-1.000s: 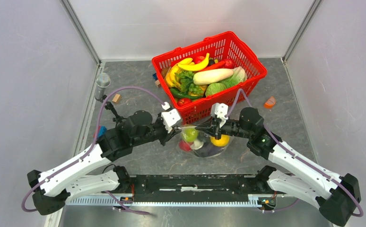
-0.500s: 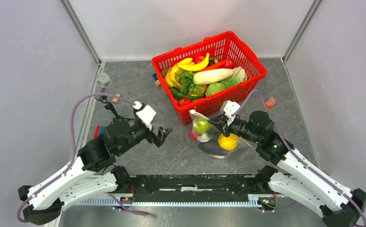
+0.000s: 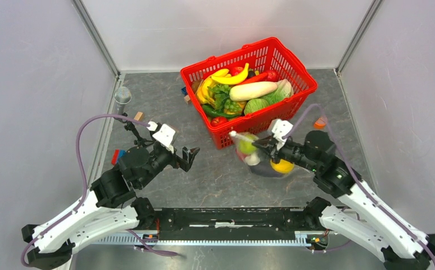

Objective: Place the food in the zip-top bag and seal the zipper
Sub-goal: Place the zipper food storage bag at the center of the board.

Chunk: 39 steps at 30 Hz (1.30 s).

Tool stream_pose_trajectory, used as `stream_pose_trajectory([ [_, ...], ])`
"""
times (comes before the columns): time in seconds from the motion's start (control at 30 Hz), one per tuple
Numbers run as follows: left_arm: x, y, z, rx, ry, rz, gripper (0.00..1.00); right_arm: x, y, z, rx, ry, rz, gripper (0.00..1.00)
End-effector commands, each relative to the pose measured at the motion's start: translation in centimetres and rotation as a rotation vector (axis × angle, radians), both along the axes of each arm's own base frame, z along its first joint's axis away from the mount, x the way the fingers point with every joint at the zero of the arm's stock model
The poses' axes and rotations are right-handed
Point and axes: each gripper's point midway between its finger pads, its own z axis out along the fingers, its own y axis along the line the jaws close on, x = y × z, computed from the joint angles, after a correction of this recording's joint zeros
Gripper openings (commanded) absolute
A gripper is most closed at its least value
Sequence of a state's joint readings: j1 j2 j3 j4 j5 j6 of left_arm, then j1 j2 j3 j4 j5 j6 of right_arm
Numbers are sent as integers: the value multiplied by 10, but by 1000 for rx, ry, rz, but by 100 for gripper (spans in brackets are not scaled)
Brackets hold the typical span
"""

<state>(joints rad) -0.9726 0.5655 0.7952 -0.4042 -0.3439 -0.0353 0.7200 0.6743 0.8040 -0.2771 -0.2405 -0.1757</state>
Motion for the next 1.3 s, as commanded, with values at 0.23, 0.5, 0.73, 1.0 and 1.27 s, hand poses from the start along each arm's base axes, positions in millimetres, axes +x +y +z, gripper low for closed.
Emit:
stream_pose_trajectory([
  [0.23, 8, 12, 19, -93, -23, 100, 100, -101, 91, -61, 97, 272, 611, 11],
  [0.5, 9, 11, 23, -81, -20, 97, 100, -119, 109, -59, 13, 229, 647, 57],
  [0.73, 7, 4, 14, -67, 10, 70, 100, -60, 65, -98, -106, 301, 166, 49],
  [1.0, 4, -10, -7, -55, 73, 25, 100, -128, 59, -166, -104, 630, 330, 49],
  [1.27, 6, -17, -15, -31, 88, 11, 100, -168, 58, -174, -65, 691, 524, 52],
])
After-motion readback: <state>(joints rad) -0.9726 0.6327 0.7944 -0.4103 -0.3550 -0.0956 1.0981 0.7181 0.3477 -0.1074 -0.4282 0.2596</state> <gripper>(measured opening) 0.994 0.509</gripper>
